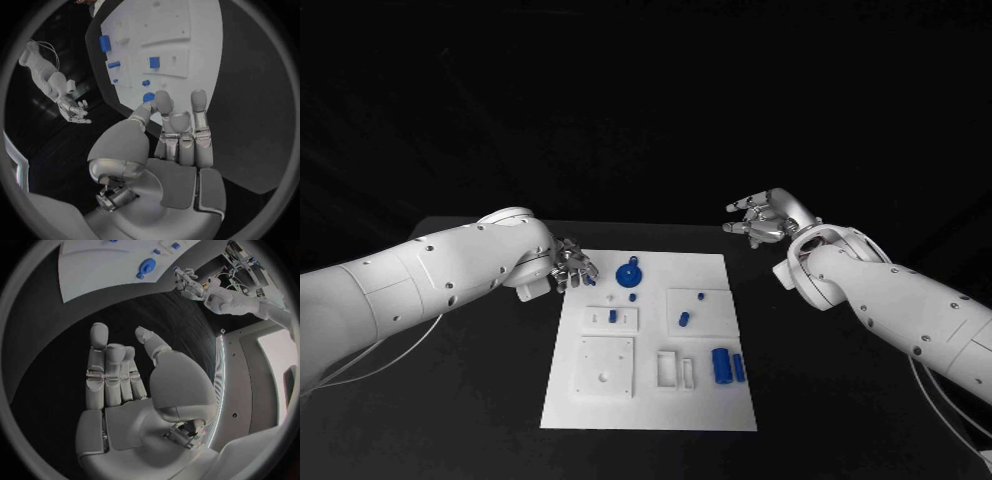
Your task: Assemble the parts on the task board
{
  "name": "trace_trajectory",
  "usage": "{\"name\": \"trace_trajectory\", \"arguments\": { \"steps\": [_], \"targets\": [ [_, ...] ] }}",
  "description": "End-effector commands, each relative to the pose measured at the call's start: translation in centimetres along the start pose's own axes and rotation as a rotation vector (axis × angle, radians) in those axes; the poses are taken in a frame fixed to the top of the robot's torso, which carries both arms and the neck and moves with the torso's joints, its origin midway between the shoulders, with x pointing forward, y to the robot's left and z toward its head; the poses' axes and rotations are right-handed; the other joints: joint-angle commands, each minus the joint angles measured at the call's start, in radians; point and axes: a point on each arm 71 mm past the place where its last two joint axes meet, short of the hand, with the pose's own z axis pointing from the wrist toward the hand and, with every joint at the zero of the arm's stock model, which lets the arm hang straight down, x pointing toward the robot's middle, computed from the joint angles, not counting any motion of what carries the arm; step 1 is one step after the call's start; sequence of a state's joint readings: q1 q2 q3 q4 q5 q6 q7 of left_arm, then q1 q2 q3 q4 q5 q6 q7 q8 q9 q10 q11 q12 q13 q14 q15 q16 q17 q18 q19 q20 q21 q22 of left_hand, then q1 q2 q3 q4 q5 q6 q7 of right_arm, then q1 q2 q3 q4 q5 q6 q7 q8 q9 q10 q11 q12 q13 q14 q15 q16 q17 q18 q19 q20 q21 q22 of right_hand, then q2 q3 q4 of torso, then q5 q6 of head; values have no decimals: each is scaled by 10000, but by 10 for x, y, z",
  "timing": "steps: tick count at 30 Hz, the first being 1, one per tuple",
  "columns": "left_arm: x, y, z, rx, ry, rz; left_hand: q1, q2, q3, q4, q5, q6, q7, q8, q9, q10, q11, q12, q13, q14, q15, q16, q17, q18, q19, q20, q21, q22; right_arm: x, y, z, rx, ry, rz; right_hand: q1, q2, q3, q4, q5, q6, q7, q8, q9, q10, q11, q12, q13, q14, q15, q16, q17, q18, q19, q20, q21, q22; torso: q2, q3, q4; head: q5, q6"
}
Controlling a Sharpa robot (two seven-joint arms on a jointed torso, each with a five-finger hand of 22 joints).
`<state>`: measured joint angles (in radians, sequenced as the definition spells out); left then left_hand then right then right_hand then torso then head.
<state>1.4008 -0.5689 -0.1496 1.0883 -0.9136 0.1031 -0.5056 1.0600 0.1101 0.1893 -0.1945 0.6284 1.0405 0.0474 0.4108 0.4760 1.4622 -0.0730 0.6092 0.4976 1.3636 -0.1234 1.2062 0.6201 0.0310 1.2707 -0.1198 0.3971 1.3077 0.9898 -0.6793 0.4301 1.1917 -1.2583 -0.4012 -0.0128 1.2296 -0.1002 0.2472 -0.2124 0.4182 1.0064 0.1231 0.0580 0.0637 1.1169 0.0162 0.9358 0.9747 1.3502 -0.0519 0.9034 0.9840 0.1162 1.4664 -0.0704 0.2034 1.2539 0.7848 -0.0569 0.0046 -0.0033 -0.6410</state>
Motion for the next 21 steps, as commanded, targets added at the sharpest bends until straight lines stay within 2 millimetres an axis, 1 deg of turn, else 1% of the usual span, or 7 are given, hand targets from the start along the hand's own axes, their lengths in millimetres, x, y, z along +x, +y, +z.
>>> {"name": "trace_trajectory", "arguments": {
  "steps": [1,2,3,4,11,17,21],
  "targets": [
    [4,2,-5,-151,-300,-262,-149,-27,457,-557,131,868,-737,-7,3105,477,-75,123,-41,130,12,62,307,168,12,83,76,187,2,0,0,-19,200,-25,1,-41,67,-7,-44,-77,-10,41,-1,-36,-27,-36,2,15,-9,-67,-9,187,318,0,33,-13,-73,-6,37,0,-34],
    [7,4,-6,-141,-292,-246,-165,-44,445,-557,170,915,-758,39,3113,485,-88,149,-56,161,12,77,404,194,16,115,79,184,2,-1,0,-12,206,-27,1,-41,67,-7,-44,-77,-10,41,-1,-36,-27,-36,2,15,-9,-67,-9,187,318,0,33,-13,-87,-2,43,-2,-49],
    [10,5,-8,-132,-285,-229,-177,-49,455,-570,210,901,-754,85,3097,482,-82,176,-127,186,23,9,493,280,19,186,83,185,2,-1,1,-6,212,-29,1,-41,67,-7,-44,-77,-10,41,-1,-36,-27,-36,2,15,-9,-67,-9,187,318,0,33,-13,-98,0,52,-6,-64],
    [12,6,-9,-124,-296,-207,-175,-52,458,-575,239,903,-757,91,3094,480,-84,173,-137,182,23,-7,489,286,19,191,85,186,2,-1,1,-1,216,-31,1,-41,67,-7,-44,-77,-10,41,-1,-36,-27,-36,2,15,-9,-67,-9,187,318,0,33,-13,-110,0,63,-5,-88],
    [26,12,-13,-84,-601,13,-217,-118,481,-618,457,972,-785,144,3036,494,-111,302,-198,311,9,-24,738,361,71,233,137,186,2,-2,1,10,226,-37,-2,-30,71,-9,-23,-84,-8,41,0,-48,-26,-35,5,3,-7,-75,-15,186,313,2,26,-12,-159,-4,116,-11,-133],
    [37,12,-12,-4,-813,254,-241,-137,502,-640,544,1005,-797,167,3000,502,-124,389,-249,394,-3,-43,886,387,106,236,177,187,3,-2,1,3,232,-34,-11,-29,74,-10,1,-83,-9,41,0,-48,-27,-33,8,6,-8,-67,-9,187,317,2,25,-10,-124,1,72,33,-139],
    [45,12,-11,61,-881,496,-249,-141,508,-644,558,1009,-800,173,2990,502,-127,415,-271,417,-6,-57,929,390,112,233,188,184,3,-2,1,6,237,-33,-11,-29,74,-10,1,-83,-9,41,0,-48,-27,-33,8,6,-8,-67,-9,187,317,2,25,-10,-118,-1,63,35,-163]
  ]
}}
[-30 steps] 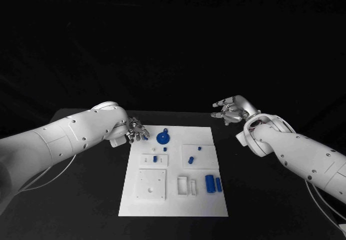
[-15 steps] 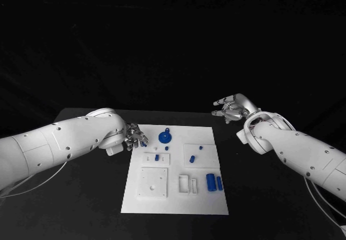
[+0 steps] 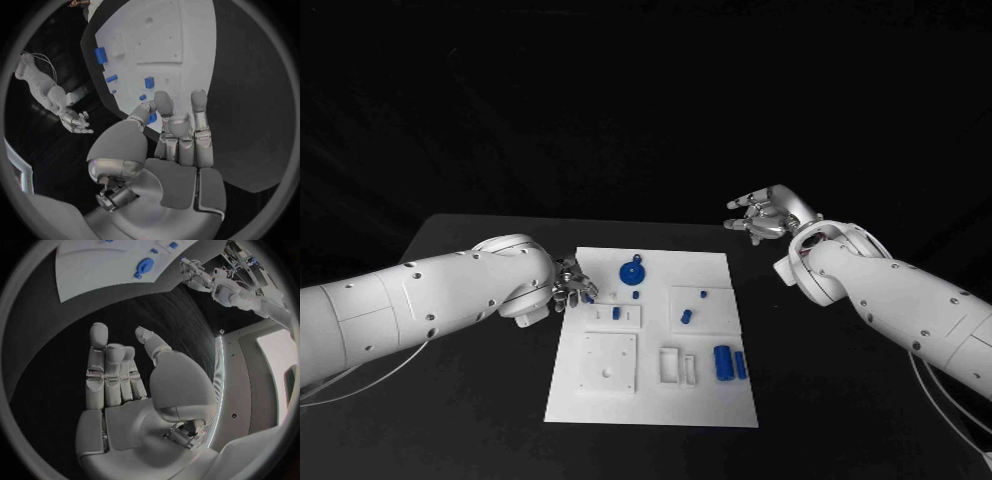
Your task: Assemble the parts on the task board
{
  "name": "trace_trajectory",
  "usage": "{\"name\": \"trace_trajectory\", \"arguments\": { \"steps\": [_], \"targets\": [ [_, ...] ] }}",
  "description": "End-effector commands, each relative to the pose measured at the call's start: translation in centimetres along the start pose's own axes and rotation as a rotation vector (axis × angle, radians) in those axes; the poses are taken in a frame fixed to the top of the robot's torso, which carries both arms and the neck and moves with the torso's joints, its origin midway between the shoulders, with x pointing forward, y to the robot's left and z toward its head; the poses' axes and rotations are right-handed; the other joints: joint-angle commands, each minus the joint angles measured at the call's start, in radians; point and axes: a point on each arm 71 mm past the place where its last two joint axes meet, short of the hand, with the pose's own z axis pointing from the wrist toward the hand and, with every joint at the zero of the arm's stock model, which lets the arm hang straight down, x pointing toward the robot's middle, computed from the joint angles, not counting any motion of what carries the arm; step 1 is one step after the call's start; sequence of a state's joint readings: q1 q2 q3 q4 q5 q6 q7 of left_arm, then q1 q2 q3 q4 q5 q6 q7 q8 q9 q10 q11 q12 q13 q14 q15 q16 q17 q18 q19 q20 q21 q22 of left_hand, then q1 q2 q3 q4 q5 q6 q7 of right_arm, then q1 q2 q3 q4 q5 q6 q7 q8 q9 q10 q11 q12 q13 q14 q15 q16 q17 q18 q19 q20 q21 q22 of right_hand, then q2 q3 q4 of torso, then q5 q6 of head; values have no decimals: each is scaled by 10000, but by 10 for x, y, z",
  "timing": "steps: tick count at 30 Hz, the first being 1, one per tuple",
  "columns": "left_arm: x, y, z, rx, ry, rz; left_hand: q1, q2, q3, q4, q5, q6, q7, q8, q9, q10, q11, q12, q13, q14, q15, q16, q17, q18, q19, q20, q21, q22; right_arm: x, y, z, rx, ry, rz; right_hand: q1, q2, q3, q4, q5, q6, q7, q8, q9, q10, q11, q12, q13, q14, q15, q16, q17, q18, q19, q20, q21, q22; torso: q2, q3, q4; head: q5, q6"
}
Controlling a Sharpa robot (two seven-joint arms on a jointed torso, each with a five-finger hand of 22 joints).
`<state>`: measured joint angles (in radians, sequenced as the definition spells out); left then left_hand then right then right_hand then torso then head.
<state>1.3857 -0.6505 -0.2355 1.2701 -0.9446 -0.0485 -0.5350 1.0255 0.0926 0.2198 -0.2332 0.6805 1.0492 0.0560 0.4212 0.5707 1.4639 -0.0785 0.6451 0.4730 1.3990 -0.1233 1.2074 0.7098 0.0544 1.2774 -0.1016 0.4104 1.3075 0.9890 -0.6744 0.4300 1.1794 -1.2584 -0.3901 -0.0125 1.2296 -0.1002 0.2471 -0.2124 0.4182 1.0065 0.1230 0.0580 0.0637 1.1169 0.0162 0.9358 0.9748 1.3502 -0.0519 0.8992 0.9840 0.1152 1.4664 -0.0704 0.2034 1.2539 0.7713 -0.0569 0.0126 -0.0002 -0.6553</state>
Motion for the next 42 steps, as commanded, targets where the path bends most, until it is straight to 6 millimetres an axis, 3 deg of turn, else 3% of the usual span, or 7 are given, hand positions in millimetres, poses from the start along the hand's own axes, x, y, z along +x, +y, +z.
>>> {"name": "trace_trajectory", "arguments": {
  "steps": [1,18,42],
  "targets": [
    [3,-3,0,126,-582,233,96,34,203,-257,37,922,-886,68,2043,484,-73,56,-24,63,-6,-69,32,156,45,51,55,186,1,1,0,-74,137,-21,-11,-29,74,-10,1,-83,-8,41,0,-48,-27,-33,7,6,-8,-25,-9,197,316,2,25,-10,17,2,-15,1,-23],
    [27,-4,9,191,-591,740,77,36,220,-257,85,910,-882,78,2019,484,-70,94,-92,92,-1,-123,125,187,36,83,78,186,2,1,0,-86,145,-24,3,-38,91,-56,2,-78,-9,42,0,-39,-28,-22,19,6,-9,-22,-10,198,317,0,22,-1,14,9,-2,-6,-79],
    [36,-7,13,479,-779,1441,98,25,210,-233,55,905,-877,59,1982,485,-68,120,-129,121,-3,-166,165,195,42,83,90,182,2,0,-1,-72,182,-30,-20,-24,90,-68,7,-81,-9,38,-2,-41,-28,-26,17,9,-9,-20,-10,199,320,0,20,6,21,4,-7,-30,-89]
  ]
}}
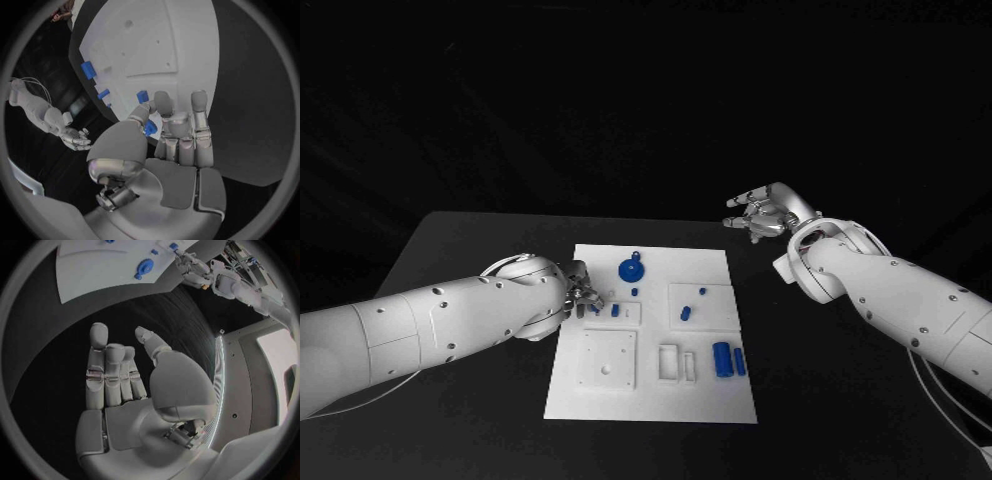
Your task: Assemble the parts on the task board
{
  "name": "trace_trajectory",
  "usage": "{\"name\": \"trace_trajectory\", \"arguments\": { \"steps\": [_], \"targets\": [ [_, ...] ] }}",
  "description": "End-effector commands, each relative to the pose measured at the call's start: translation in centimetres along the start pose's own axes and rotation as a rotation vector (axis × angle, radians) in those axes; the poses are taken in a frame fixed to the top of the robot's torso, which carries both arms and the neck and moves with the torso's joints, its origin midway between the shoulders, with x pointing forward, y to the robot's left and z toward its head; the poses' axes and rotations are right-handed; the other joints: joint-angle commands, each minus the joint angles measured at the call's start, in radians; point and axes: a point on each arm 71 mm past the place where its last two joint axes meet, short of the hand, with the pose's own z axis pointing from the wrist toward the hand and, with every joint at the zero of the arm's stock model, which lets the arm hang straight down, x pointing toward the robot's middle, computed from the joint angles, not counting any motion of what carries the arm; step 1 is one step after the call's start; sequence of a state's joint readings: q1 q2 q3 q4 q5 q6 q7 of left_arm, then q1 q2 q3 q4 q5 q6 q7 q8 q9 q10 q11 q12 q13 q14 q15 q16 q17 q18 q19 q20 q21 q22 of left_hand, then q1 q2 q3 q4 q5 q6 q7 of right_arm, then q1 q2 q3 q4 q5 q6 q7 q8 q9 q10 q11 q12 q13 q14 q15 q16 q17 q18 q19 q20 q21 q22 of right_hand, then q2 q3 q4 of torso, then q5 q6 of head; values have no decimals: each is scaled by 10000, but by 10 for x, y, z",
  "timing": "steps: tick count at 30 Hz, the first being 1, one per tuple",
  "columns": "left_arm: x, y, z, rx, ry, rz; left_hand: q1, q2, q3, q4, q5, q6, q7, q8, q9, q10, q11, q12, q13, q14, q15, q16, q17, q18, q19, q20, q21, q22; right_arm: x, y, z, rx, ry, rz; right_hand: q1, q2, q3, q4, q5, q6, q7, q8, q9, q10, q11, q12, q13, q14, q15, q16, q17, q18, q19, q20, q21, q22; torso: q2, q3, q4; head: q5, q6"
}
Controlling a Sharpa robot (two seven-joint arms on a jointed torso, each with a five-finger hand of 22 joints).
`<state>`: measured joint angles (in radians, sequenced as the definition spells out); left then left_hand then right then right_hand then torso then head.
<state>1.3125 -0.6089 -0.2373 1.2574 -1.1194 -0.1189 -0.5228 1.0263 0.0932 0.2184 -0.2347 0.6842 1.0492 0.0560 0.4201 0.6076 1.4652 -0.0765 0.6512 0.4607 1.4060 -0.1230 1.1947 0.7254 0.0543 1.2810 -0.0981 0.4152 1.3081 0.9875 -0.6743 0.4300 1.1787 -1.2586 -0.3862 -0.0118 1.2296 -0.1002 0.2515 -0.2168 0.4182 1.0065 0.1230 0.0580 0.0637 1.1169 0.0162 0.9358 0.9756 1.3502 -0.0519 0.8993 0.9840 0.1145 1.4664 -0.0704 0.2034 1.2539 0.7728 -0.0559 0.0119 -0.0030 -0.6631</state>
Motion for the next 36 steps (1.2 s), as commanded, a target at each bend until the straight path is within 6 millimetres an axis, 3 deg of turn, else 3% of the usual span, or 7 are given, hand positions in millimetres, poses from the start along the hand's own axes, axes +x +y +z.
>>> {"name": "trace_trajectory", "arguments": {
  "steps": [1,36],
  "targets": [
    [2,-2,1,182,-65,218,90,20,224,-219,18,905,-877,70,1612,472,-87,59,-6,51,-6,-39,9,196,6,49,43,177,1,1,0,-79,136,-28,-20,-25,46,-25,7,-82,-9,38,-2,-41,-28,-26,8,9,-9,-20,-10,206,320,0,20,6,3,-6,2,-2,-17],
    [9,1,0,-30,601,644,124,34,240,-200,-1,886,-864,48,1571,469,-78,63,-53,58,-3,-103,36,182,1,35,35,175,1,0,-1,-79,160,-69,-47,-11,39,-26,1,-77,-9,39,-1,-35,-28,-22,14,10,-10,-26,-16,206,324,-1,18,10,2,-3,3,2,-84]
  ]
}}
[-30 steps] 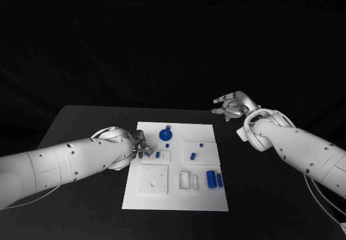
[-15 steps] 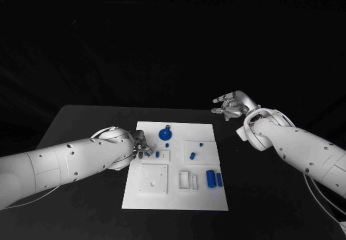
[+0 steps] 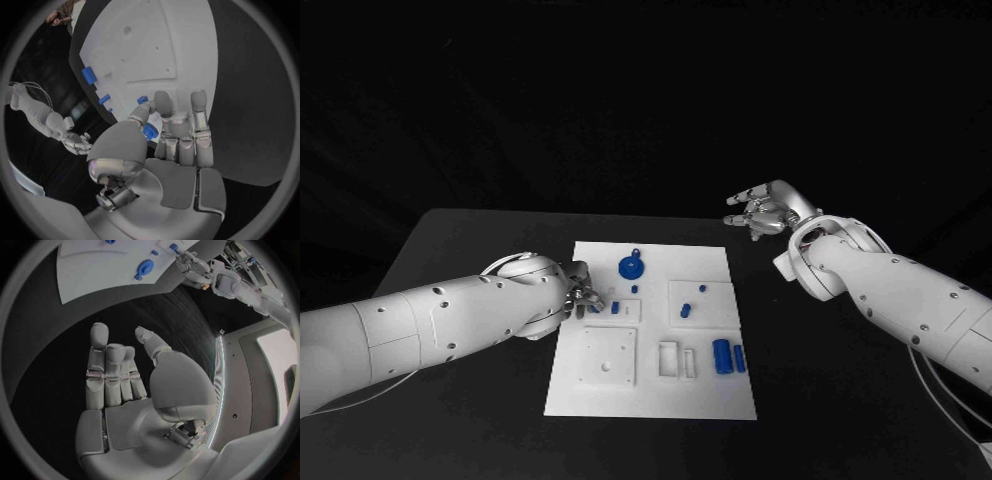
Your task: Assemble the parts on the task board
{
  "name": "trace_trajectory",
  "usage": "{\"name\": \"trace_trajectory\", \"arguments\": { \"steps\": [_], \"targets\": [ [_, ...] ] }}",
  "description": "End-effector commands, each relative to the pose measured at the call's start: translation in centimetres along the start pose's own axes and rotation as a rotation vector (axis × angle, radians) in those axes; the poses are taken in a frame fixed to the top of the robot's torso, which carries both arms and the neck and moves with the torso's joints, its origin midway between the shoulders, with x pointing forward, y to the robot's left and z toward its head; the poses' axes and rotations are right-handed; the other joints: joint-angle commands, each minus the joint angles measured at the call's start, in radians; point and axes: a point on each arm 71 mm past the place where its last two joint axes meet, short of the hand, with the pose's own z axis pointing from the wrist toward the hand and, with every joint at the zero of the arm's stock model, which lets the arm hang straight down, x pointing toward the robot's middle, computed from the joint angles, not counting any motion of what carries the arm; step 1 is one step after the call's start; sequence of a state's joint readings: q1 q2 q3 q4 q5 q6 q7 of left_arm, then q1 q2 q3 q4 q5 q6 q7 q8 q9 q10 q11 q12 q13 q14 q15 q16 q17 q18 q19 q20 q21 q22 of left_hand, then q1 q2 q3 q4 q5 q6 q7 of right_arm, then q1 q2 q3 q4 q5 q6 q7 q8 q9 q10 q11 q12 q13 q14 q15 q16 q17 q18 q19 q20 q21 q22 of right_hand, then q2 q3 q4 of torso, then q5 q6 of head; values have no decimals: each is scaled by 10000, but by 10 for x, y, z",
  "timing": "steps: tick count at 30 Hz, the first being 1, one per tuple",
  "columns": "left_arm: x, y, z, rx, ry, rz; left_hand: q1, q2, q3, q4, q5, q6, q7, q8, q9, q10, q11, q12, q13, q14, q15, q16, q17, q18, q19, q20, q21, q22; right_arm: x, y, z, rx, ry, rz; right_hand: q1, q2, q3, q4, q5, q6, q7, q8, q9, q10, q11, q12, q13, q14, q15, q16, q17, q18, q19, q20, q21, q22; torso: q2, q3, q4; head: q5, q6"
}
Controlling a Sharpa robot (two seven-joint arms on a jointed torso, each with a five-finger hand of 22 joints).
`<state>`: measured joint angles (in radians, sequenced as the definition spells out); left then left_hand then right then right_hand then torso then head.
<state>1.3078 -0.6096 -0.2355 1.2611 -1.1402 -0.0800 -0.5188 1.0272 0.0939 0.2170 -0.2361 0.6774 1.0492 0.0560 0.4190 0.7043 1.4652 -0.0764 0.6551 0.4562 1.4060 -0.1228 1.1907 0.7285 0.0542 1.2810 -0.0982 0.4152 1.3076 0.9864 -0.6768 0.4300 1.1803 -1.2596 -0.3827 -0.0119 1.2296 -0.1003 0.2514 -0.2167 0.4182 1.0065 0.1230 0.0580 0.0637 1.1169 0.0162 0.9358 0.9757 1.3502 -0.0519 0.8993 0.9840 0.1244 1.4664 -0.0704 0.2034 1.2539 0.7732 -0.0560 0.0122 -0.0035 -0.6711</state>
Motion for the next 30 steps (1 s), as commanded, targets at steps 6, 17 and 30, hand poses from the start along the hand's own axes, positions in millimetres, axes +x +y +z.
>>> {"name": "trace_trajectory", "arguments": {
  "steps": [6,17,30],
  "targets": [
    [5,2,0,-114,336,331,114,27,254,-185,67,886,-864,60,604,469,-80,24,-9,58,-5,-63,4,183,1,35,35,179,1,1,0,-87,123,-49,-47,-10,39,-26,1,-77,-9,39,-1,-35,-28,-22,14,10,-10,-26,-16,106,324,-1,18,9,0,-3,1,8,-8],
    [4,1,2,-137,285,310,110,32,241,-163,-1,868,-861,59,595,470,-77,29,-16,64,-4,-86,22,184,5,38,31,176,2,1,0,-95,141,-38,-47,-10,39,-26,1,-77,-9,39,-1,-35,-28,-22,14,10,-10,-26,-16,106,324,-1,18,9,2,-1,-6,41,13],
    [6,-2,6,-115,507,217,39,-278,-164,466,-379,886,-918,19,555,469,-72,22,-30,26,-11,-165,-59,129,20,41,-66,156,3,1,0,-96,175,-33,-62,10,30,-25,-15,-78,-9,43,0,-27,-30,-20,13,22,-10,-13,-6,106,327,-1,16,2,7,0,-11,16,-23]
  ]
}}
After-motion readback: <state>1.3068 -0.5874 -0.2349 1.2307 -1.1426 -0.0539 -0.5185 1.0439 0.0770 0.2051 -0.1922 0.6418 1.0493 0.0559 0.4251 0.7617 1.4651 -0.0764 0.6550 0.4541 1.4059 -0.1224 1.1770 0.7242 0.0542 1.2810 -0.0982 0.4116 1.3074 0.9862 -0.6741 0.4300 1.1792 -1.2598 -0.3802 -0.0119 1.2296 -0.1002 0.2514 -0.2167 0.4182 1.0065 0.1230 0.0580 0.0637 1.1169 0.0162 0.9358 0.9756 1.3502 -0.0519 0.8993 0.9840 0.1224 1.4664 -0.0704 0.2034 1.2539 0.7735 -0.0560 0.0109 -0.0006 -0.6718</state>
